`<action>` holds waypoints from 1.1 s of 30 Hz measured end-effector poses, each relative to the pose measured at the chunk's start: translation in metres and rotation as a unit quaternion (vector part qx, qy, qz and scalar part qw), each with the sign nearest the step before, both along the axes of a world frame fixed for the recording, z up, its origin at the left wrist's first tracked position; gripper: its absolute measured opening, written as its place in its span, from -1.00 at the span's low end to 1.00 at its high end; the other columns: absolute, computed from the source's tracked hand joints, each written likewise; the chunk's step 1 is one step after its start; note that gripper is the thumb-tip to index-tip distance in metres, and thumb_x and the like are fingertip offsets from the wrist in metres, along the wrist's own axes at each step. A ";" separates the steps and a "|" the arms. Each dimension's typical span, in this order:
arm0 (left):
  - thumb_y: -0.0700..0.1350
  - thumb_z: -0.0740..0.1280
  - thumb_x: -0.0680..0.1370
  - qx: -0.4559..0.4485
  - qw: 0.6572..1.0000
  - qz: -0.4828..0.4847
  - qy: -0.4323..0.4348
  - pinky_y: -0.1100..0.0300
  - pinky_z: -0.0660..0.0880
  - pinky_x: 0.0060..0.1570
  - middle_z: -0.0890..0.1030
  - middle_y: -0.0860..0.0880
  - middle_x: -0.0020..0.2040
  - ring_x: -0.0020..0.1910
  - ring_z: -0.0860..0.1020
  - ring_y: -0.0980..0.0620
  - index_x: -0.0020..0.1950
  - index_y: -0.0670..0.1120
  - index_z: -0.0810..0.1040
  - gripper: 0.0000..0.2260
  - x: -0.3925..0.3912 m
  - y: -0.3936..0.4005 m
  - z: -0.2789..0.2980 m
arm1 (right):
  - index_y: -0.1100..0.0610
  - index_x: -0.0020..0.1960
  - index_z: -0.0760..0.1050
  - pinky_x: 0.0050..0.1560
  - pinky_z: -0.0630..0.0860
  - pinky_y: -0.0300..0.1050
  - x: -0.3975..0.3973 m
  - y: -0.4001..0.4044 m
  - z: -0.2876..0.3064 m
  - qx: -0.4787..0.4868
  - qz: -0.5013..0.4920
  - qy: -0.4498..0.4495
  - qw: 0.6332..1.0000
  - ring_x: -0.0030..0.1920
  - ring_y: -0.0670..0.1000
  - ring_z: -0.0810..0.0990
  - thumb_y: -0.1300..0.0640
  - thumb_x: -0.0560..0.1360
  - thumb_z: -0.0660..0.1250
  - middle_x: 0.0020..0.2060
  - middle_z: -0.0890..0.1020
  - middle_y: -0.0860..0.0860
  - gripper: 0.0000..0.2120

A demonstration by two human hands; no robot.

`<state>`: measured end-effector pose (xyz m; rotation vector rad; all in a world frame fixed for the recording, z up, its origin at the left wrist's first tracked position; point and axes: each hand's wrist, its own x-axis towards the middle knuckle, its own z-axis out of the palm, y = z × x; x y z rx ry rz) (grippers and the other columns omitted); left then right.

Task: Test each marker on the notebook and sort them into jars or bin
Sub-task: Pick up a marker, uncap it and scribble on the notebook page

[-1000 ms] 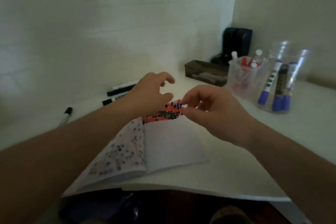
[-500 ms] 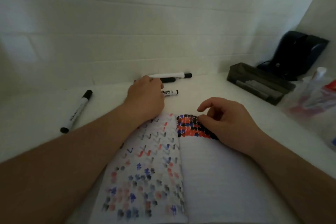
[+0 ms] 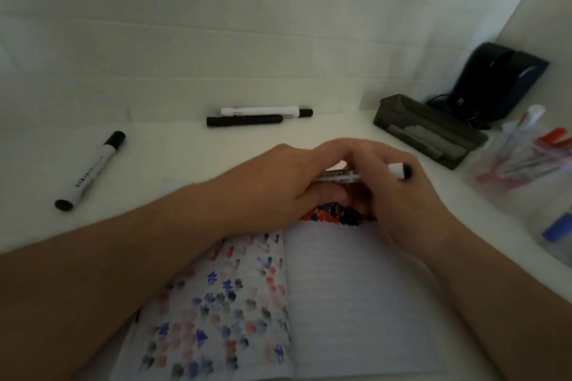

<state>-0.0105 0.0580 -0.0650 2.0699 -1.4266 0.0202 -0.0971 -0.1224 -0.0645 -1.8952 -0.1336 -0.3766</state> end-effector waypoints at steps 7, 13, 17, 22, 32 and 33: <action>0.14 0.15 0.69 0.019 0.999 0.028 -0.025 0.32 0.36 -0.26 0.52 0.27 -0.25 -0.26 0.50 0.30 0.36 0.17 0.44 -0.73 -0.001 0.002 0.000 | 0.00 0.07 0.70 -0.40 0.41 -0.16 -0.001 0.004 -0.002 0.145 -0.004 0.030 0.989 -0.36 0.02 0.50 0.04 0.55 0.36 -0.29 0.63 0.09 -0.82; 0.13 0.16 0.70 0.031 0.999 0.012 0.009 0.44 0.31 -0.29 0.49 0.53 -0.25 -0.29 0.51 0.41 0.41 0.23 0.45 -0.72 -0.005 0.002 0.003 | 0.06 0.02 0.70 -0.42 0.39 -0.17 0.001 0.005 -0.007 0.181 0.024 0.040 0.982 -0.33 0.03 0.49 0.08 0.55 0.37 -0.22 0.66 0.12 -0.86; 0.15 0.17 0.69 0.021 0.999 0.021 0.027 0.45 0.30 -0.28 0.49 0.52 -0.27 -0.32 0.51 0.39 0.42 0.29 0.45 -0.70 -0.008 0.003 0.006 | 0.05 0.05 0.70 -0.42 0.39 -0.17 0.000 0.004 -0.005 0.153 0.029 0.029 0.987 -0.35 0.02 0.47 0.05 0.59 0.39 -0.22 0.67 0.07 -0.87; 0.33 0.34 0.52 0.021 0.998 0.044 0.042 0.26 0.40 -0.28 0.56 0.25 -0.32 -0.33 0.52 0.27 0.40 0.31 0.29 -0.51 -0.008 0.000 0.006 | 0.01 0.08 0.69 -0.44 0.39 -0.18 -0.002 -0.005 0.005 0.139 0.008 0.047 0.989 -0.38 0.01 0.49 0.02 0.62 0.32 -0.31 0.61 0.08 -0.83; 0.62 0.18 0.35 0.224 0.972 0.049 -0.059 0.11 0.39 0.04 0.34 0.25 -0.03 0.03 0.36 0.15 0.36 0.45 0.31 -0.38 -0.002 -0.004 -0.002 | 0.15 -0.19 0.61 -0.45 0.40 -0.22 -0.028 -0.045 0.030 0.138 0.000 0.119 0.983 -0.42 0.01 0.47 -0.02 0.50 0.49 -0.39 0.54 0.08 -0.75; 0.64 0.16 0.33 0.229 0.970 0.054 -0.065 0.10 0.38 0.04 0.32 0.24 -0.04 0.03 0.35 0.13 0.37 0.48 0.29 -0.36 -0.002 -0.004 -0.003 | 0.18 -0.23 0.57 -0.48 0.35 -0.20 -0.032 -0.045 0.022 0.108 -0.008 0.111 0.988 -0.45 0.02 0.42 0.07 0.45 0.57 -0.42 0.51 0.09 -0.75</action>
